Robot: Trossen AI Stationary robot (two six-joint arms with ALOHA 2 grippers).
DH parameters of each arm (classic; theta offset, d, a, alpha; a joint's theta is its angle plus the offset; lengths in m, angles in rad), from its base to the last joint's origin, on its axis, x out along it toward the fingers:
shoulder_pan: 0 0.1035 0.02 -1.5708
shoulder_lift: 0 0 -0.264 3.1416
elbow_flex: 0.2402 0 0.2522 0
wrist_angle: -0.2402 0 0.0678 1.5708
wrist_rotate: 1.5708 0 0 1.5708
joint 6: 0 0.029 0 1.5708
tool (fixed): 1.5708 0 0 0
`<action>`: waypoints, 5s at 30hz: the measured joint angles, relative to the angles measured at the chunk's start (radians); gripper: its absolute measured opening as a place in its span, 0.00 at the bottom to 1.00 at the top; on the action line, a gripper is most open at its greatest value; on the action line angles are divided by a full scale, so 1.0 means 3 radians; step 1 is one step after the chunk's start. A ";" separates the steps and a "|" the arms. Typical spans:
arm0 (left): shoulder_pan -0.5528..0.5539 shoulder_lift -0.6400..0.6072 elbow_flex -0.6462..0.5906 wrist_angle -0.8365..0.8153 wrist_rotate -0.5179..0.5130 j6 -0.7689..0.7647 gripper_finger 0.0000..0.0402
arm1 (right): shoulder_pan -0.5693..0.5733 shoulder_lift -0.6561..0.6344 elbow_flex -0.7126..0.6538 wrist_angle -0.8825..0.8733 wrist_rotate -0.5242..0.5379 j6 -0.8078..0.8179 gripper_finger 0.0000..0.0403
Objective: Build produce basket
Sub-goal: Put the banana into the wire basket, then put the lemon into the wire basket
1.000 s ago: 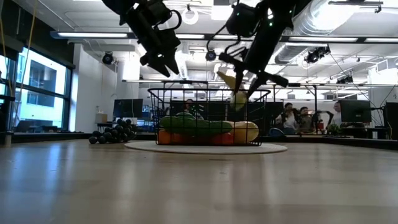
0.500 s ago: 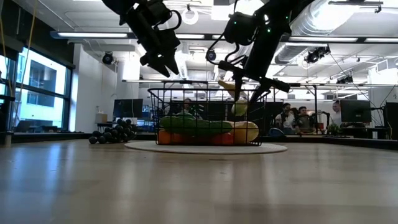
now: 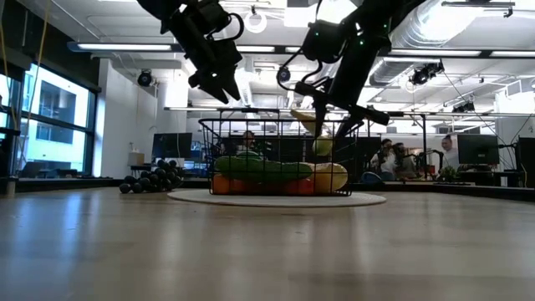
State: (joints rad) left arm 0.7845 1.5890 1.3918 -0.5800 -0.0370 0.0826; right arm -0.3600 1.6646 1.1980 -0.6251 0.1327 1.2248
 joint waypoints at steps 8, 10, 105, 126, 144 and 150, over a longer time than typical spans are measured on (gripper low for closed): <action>0.0000 0.0000 0.0000 0.0000 -0.0001 0.0000 0.69 | -0.0039 0.0000 0.0000 -0.0056 -0.0092 -0.0008 0.42; 0.0000 0.0000 0.0000 0.0000 -0.0001 0.0000 0.69 | -0.0050 0.0000 0.0000 -0.0061 -0.0100 -0.0008 0.46; -0.4326 0.0184 -0.0014 -0.1956 0.0245 -0.4403 0.69 | 0.0239 -0.0009 0.1301 -0.1399 -0.0276 -0.2777 0.52; -0.4564 0.1011 -0.0017 -0.1624 0.0399 -0.4639 0.69 | 0.0513 -0.0010 0.1301 -0.1593 -0.0279 -0.2684 0.52; -0.4580 0.1439 -0.0015 -0.1555 0.0683 -0.4482 0.59 | 0.0510 -0.0010 0.1301 -0.1626 -0.0278 -0.2687 0.52; -0.4582 0.1433 -0.0015 -0.1557 0.0626 -0.4405 0.37 | 0.0503 -0.0010 0.1301 -0.1643 -0.0278 -0.2743 0.52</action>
State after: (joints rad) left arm -0.5902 2.0188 1.3872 -1.0472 0.1507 -1.2389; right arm -0.2089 1.6615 1.5883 -1.1179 0.0494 0.4019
